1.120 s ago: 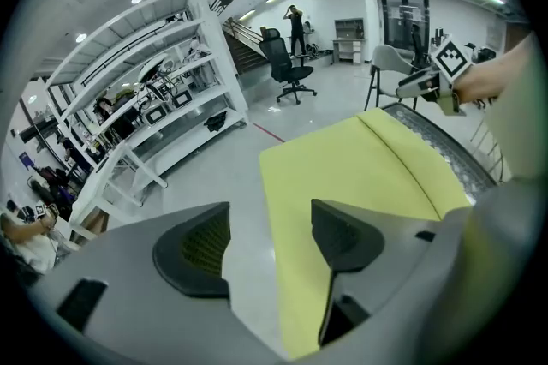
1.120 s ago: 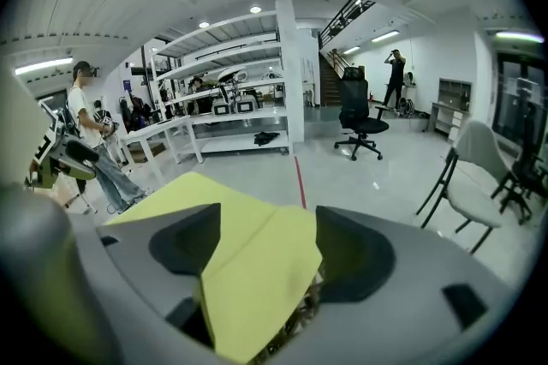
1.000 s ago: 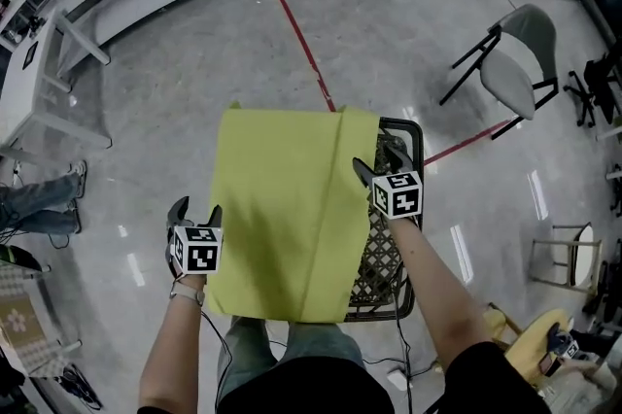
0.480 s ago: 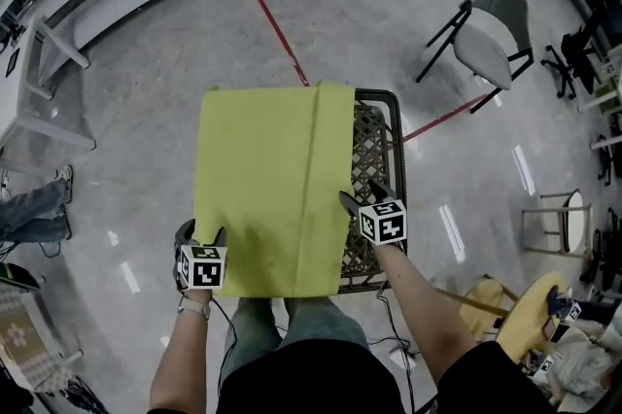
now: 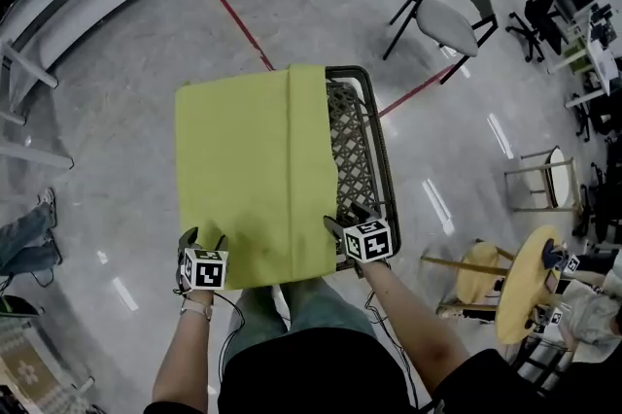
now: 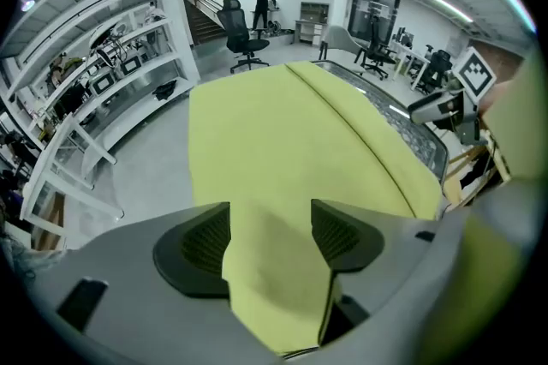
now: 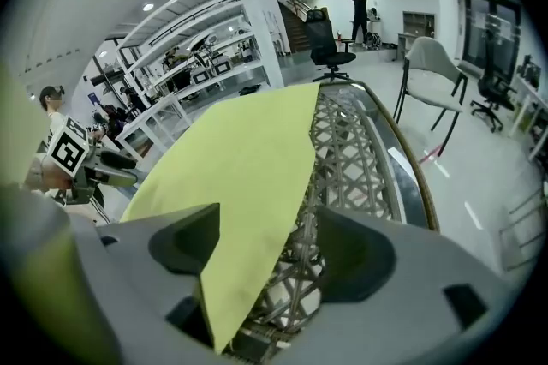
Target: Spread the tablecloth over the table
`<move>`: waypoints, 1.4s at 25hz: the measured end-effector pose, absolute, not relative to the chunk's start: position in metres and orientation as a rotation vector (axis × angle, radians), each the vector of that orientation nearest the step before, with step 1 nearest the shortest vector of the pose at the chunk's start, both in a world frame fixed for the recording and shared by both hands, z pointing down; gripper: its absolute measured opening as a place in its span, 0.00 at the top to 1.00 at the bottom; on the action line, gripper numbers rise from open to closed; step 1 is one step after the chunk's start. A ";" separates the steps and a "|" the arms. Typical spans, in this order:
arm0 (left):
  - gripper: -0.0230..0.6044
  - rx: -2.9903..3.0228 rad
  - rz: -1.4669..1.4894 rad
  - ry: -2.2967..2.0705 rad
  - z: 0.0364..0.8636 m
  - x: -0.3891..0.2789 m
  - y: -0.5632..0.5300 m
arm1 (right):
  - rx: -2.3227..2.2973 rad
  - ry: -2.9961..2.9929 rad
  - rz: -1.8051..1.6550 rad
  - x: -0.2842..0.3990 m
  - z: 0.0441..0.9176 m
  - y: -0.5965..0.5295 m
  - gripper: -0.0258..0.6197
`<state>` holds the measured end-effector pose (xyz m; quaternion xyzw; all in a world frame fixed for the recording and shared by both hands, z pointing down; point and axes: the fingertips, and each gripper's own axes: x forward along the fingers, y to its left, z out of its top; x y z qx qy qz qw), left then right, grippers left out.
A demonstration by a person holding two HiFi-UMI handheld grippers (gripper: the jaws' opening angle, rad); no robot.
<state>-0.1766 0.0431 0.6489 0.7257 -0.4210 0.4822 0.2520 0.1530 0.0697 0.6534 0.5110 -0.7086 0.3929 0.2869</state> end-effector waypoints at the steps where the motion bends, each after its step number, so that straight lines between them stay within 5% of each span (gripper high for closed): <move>1: 0.49 1.977 1.316 -1.123 0.654 -0.176 0.048 | 1.370 -1.878 1.071 0.150 0.657 0.079 0.43; 17: 0.49 1.976 1.418 -0.859 0.707 -0.184 0.097 | 1.374 -1.714 1.246 0.108 0.703 0.167 0.45; 26: 0.49 1.986 1.448 -0.820 0.716 -0.180 0.103 | 1.413 -1.627 1.209 0.131 0.707 0.185 0.92; 35: 0.49 1.970 1.484 -0.804 0.719 -0.171 0.109 | 1.556 -1.515 1.123 0.199 0.696 0.193 0.94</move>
